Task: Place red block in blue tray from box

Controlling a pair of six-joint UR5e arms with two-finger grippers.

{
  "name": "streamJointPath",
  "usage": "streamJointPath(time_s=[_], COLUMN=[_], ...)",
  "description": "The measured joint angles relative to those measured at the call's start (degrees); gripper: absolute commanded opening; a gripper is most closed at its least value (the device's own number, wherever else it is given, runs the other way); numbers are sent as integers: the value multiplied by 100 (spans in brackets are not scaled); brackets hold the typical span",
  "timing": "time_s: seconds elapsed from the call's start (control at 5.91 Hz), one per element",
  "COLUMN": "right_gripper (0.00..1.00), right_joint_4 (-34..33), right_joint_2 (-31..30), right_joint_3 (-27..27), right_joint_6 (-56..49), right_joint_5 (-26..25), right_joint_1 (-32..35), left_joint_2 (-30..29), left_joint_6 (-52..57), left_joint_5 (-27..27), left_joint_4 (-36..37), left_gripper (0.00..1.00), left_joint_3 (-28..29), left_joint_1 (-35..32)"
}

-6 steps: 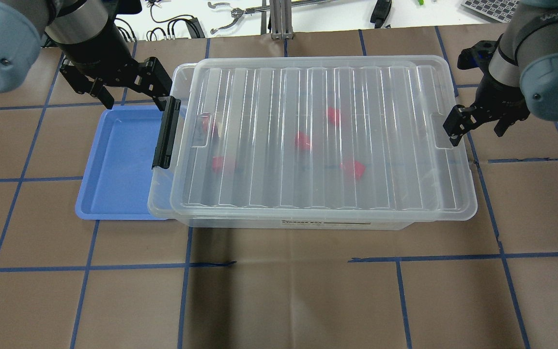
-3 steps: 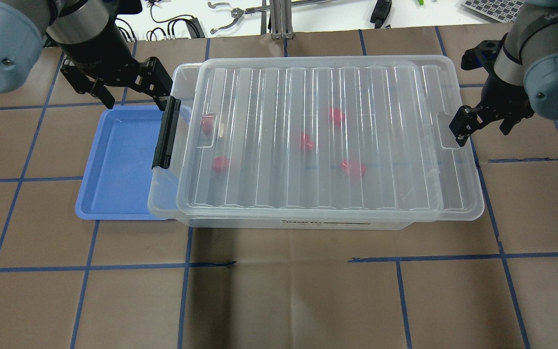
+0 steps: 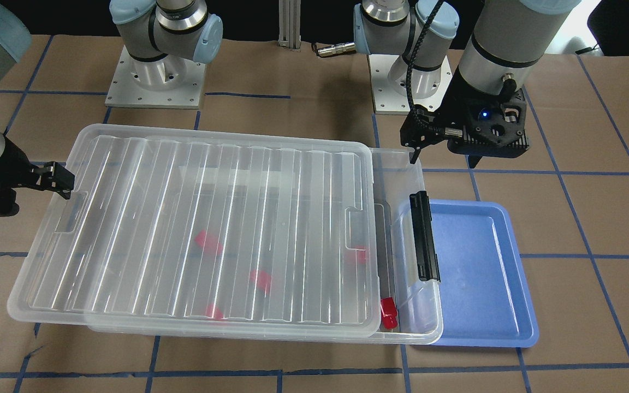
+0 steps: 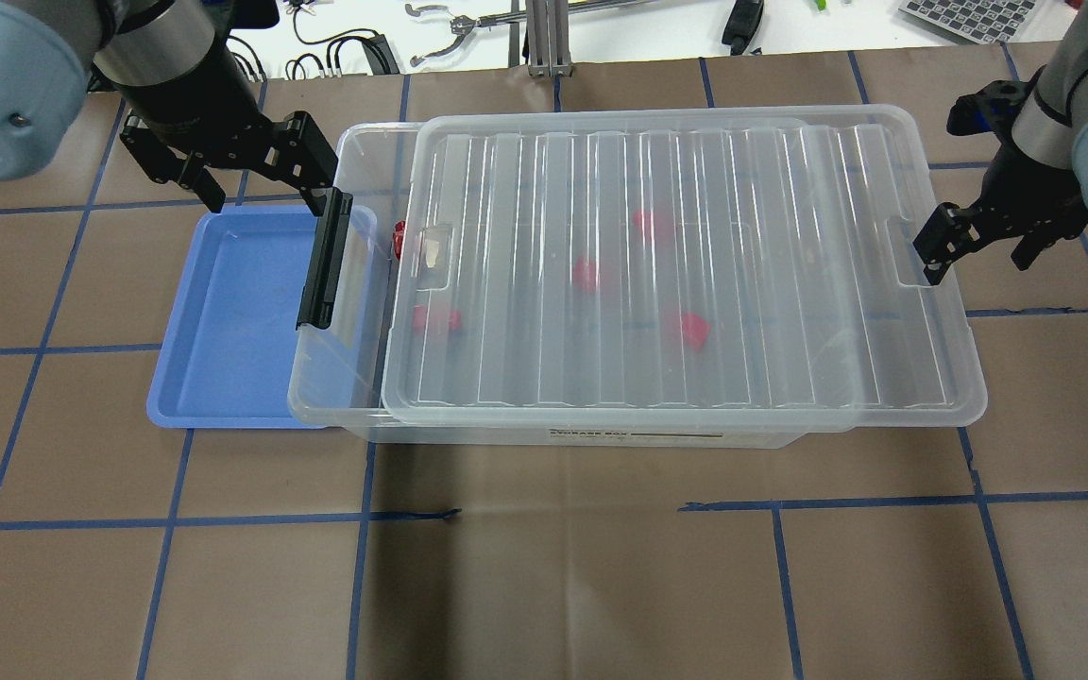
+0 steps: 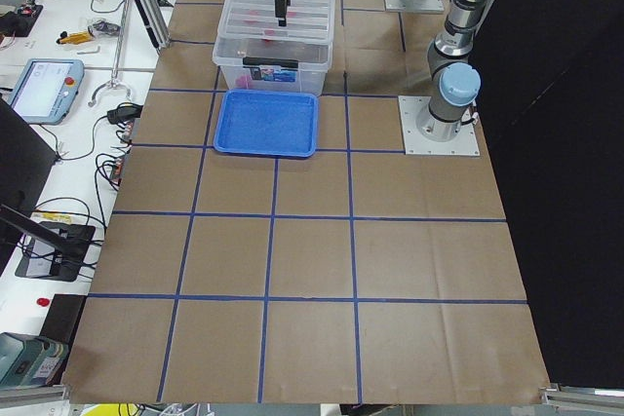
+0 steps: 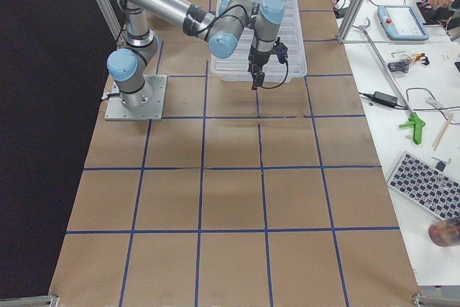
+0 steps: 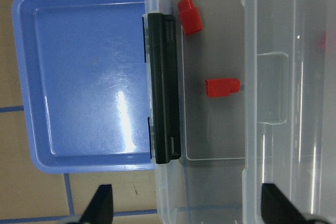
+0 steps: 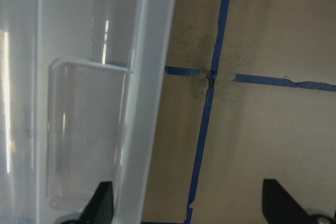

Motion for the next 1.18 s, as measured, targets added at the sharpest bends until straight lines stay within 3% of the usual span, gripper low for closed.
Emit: streamJointPath(time_s=[1.18], right_gripper=[100], right_joint_4=[-3], right_joint_2=[-2], right_joint_3=[-40], right_joint_6=[-440], right_joint_5=[-48], right_joint_1=[-879], left_joint_2=[-57], left_joint_6=[-2], left_joint_5=[-48], left_joint_4=[332], left_gripper=[99], left_joint_3=[-106], left_joint_1=[0])
